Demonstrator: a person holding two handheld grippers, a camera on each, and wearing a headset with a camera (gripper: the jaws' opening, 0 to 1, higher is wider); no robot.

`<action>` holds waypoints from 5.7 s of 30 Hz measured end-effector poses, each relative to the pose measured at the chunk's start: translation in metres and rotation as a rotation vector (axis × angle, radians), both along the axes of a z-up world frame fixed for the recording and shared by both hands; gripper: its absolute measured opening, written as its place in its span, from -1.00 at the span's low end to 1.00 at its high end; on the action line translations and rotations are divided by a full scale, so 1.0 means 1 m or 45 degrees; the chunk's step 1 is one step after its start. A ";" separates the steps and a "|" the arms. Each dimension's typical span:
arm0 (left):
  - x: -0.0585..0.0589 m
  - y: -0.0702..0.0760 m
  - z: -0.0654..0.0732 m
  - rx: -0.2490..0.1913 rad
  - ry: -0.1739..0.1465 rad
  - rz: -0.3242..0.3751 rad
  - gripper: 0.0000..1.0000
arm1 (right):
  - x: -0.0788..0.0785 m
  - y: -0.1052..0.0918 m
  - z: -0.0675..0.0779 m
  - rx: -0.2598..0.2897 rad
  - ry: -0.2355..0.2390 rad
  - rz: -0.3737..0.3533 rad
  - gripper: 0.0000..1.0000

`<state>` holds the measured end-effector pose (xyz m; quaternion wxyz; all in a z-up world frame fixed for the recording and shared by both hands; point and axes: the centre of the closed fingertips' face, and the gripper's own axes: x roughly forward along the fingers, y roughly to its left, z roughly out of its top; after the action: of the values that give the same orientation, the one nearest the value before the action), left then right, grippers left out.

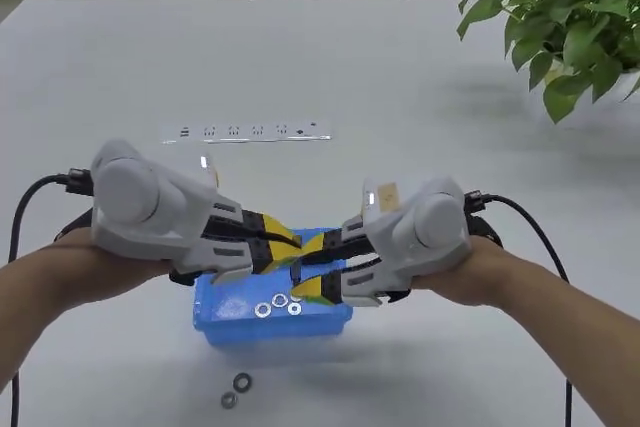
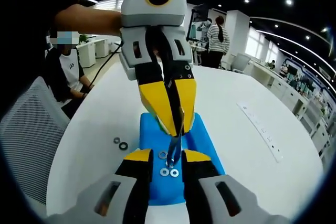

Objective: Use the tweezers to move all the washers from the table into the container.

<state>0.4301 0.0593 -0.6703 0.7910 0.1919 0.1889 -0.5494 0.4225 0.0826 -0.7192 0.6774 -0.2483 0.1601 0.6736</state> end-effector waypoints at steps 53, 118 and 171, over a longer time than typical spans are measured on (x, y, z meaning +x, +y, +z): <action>-0.071 0.028 0.021 -0.023 0.021 0.052 -0.87 | -0.044 -0.059 0.007 0.014 0.075 -0.282 0.76; -0.093 0.039 -0.035 0.031 0.147 0.097 -0.87 | -0.078 -0.036 -0.016 -0.011 0.150 -0.177 0.65; -0.096 0.043 -0.037 0.115 0.139 0.056 -0.87 | -0.095 0.047 -0.036 -0.142 -0.013 0.363 -0.82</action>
<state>0.3340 0.1023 -0.7074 0.7819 0.1931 0.2607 -0.5324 0.3278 0.1293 -0.7554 0.5607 -0.3092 0.1571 0.7519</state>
